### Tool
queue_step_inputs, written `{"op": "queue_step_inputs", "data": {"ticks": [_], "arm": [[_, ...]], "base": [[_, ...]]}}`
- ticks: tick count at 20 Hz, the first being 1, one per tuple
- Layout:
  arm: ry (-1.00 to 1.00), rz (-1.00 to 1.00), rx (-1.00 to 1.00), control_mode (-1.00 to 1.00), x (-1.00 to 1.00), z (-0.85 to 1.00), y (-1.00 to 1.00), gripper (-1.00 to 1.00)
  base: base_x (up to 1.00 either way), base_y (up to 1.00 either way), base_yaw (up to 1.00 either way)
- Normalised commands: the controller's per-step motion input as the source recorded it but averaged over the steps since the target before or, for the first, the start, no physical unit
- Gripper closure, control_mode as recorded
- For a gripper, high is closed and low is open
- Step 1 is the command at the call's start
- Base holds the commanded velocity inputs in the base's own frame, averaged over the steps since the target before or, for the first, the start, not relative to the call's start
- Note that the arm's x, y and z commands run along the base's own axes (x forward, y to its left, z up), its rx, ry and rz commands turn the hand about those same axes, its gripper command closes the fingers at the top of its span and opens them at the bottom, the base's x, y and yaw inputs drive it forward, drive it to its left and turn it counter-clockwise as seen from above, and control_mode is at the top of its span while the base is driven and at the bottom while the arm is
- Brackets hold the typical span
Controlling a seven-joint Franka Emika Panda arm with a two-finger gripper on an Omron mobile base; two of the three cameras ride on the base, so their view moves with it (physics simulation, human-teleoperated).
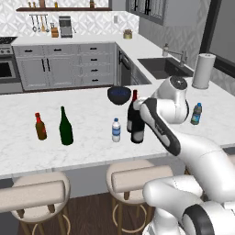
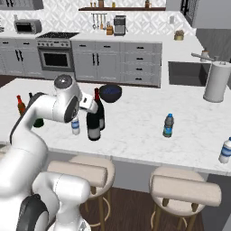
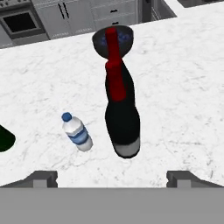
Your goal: Move the plastic bottles in the middle to the plastics group, and the glass bottles in the middle to the glass group.
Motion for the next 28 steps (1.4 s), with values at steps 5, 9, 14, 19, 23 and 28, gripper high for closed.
{"op": "queue_step_inputs", "data": {"ticks": [5,9,14,19,23,28], "arm": [[0.03,0.00,0.00,-1.00,0.29,-0.22,0.00,-1.00],[0.00,0.00,0.00,-1.00,0.17,-0.34,0.00,-1.00],[0.01,0.00,0.00,-1.00,0.29,-0.27,0.00,-1.00],[0.05,0.00,0.00,-1.00,0.31,-0.17,0.00,-1.00],[0.01,0.00,0.00,-1.00,0.23,-0.24,0.00,-1.00],[0.00,0.00,-0.02,-1.00,0.24,-0.29,0.00,-1.00]], "base": [[0.00,0.00,0.00],[0.00,0.00,0.00],[0.00,0.00,0.00],[0.00,0.00,0.00],[0.00,0.00,0.00],[0.00,0.00,0.00]]}}
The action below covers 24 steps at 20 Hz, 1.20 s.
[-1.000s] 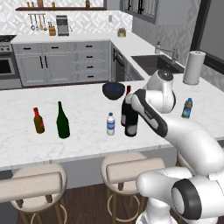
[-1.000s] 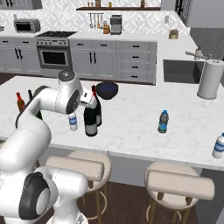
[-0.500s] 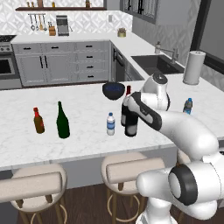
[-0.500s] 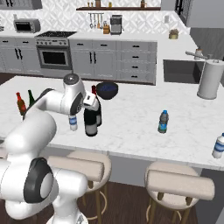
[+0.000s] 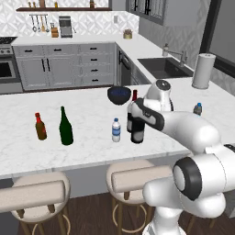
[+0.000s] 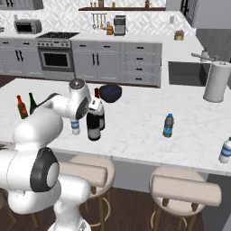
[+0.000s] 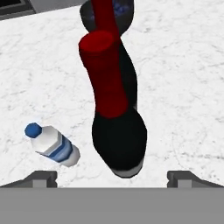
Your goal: Move the plastic bottles in the middle to the plastics group, and the glass bottles in the middle to the glass group.
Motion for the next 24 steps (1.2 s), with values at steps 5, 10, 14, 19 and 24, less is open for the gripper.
{"op": "queue_step_inputs", "data": {"ticks": [5,10,14,19,24], "arm": [[0.00,0.00,-0.05,-1.00,0.28,-0.28,0.00,-1.00],[0.00,0.00,-0.03,-1.00,0.22,-0.19,0.00,-1.00],[0.00,0.00,-0.02,-1.00,0.26,-0.22,0.00,-1.00],[0.00,0.00,-0.02,-1.00,0.23,-0.22,0.00,-1.00],[0.00,0.00,0.00,-1.00,0.23,-0.18,0.00,-1.00]], "base": [[0.00,0.00,0.00],[0.00,0.00,0.00],[0.00,0.00,0.00],[0.00,0.00,0.00],[0.00,0.00,0.00]]}}
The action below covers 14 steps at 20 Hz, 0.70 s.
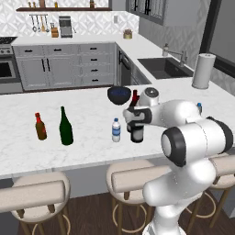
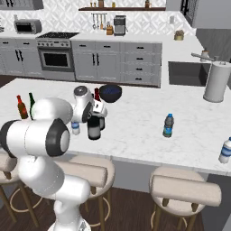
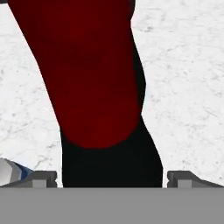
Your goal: Move the plastic bottles in the middle to the plastics group, and the glass bottles in the middle to the glass group.
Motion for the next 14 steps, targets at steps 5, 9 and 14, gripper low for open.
{"op": "queue_step_inputs", "data": {"ticks": [5,9,14], "arm": [[0.00,0.00,0.00,-1.00,0.10,-0.20,0.00,1.00],[-0.03,0.00,0.00,-1.00,-0.02,-0.11,0.00,1.00],[-0.09,0.00,0.00,-1.00,-0.09,-0.04,0.00,1.00]], "base": [[0.00,0.00,0.00],[0.00,0.00,0.00],[0.00,0.00,0.00]]}}
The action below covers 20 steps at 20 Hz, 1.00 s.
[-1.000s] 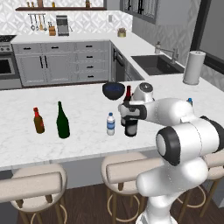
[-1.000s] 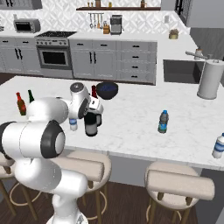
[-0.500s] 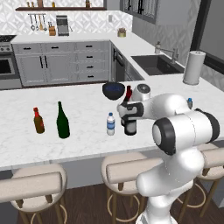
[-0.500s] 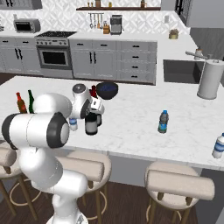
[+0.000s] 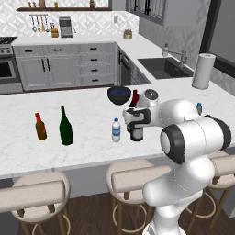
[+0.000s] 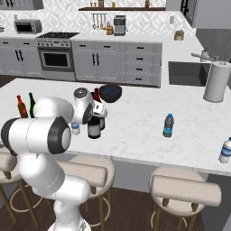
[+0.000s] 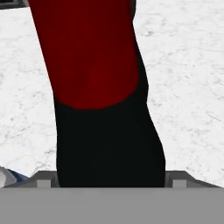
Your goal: Move the plastic bottles in the middle to the plastics group, and the glass bottles in the middle to the glass group.
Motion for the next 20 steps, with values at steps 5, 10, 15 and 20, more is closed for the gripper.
{"op": "queue_step_inputs", "data": {"ticks": [5,10,15,20], "arm": [[-0.05,0.07,0.00,-1.00,-0.29,0.13,0.00,1.00],[0.00,0.01,0.00,-1.00,-0.47,0.27,-0.06,1.00],[0.00,0.00,0.00,-1.00,-0.43,0.39,-0.08,1.00],[0.02,-0.04,-0.03,-1.00,-0.27,0.28,-0.22,1.00]], "base": [[0.00,0.00,0.00],[0.00,0.00,0.00],[0.00,0.00,0.00],[0.00,0.00,0.00]]}}
